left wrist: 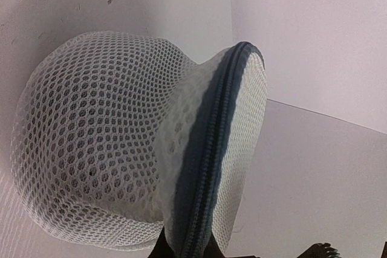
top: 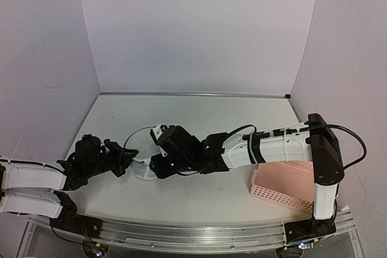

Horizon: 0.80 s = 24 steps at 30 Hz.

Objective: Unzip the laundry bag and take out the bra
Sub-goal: Pick up the zipper from the laundry bag.

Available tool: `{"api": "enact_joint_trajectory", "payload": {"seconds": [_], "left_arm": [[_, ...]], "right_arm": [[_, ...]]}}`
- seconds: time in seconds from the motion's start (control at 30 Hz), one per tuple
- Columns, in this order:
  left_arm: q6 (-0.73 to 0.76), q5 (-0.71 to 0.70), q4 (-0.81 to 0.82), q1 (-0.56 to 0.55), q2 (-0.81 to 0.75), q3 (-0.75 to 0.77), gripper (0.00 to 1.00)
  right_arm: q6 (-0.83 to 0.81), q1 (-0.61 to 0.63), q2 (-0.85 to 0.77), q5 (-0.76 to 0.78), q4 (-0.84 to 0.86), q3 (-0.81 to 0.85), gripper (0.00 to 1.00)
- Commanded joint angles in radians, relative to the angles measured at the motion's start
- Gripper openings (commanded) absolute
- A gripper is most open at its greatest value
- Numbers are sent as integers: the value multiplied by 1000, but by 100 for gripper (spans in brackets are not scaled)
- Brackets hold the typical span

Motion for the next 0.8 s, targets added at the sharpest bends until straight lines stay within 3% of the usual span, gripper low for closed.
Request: {"api": "enact_joint_trajectory", "payload": {"seconds": [0.0, 0.53, 0.77], "left_arm": [[-11, -13, 9, 0, -10, 37, 0], [-9, -5, 3, 0, 3, 45, 0], [-10, -5, -1, 0, 1, 40, 0]], "right_arm": [[-24, 15, 11, 45, 8, 69, 38], [-35, 19, 95, 95, -41, 130, 26], [-38, 21, 94, 117, -50, 132, 8]]}}
